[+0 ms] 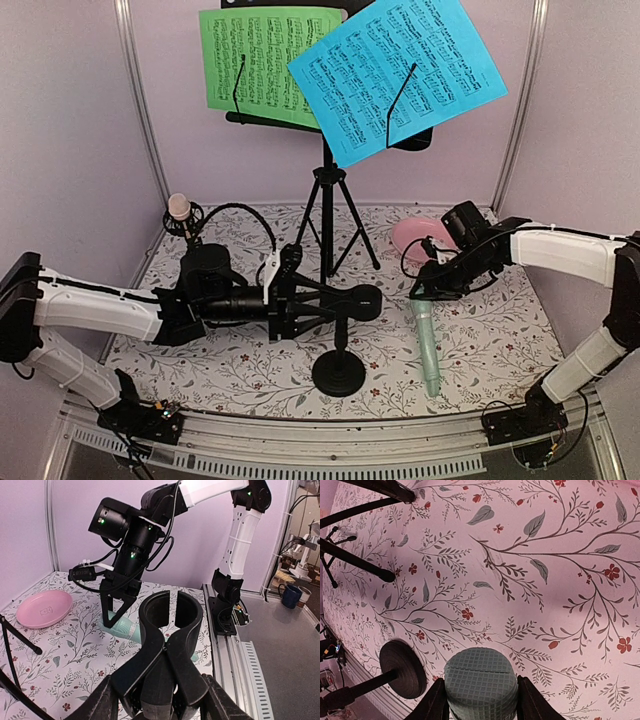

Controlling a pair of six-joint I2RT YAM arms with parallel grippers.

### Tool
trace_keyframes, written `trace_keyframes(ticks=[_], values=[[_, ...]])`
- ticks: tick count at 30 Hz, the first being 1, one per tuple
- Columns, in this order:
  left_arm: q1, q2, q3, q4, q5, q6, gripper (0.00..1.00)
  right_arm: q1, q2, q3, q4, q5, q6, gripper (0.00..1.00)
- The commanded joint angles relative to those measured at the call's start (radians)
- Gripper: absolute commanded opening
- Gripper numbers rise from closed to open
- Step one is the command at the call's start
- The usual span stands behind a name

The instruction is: Pack up the instrument practice props

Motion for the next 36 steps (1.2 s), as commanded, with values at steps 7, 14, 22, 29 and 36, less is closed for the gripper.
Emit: trace_keyframes(ticks=[7,14,22,29,36], values=[[-0.04,0.033,0.041,0.057,-0.054,0.01,0.0,-0.02,0.11,-0.018,0.044,0.046,0.056,0.44],[-0.053,0.037,0.041,0.048,-0.076,0.023,0.0,-0.022,0.138,-0.044,0.046,0.074,0.057,0.51],[-0.058,0.034,0.043,0.018,-0.098,0.042,0.15,-0.024,0.144,-0.055,0.041,0.09,0.057,0.66],[-0.058,0.026,0.047,0.004,-0.112,0.047,0.18,-0.024,0.113,0.013,-0.016,0.118,0.04,0.73],[-0.058,0.025,0.044,-0.006,-0.117,0.049,0.19,-0.024,0.047,0.118,-0.043,0.085,-0.021,0.76]])
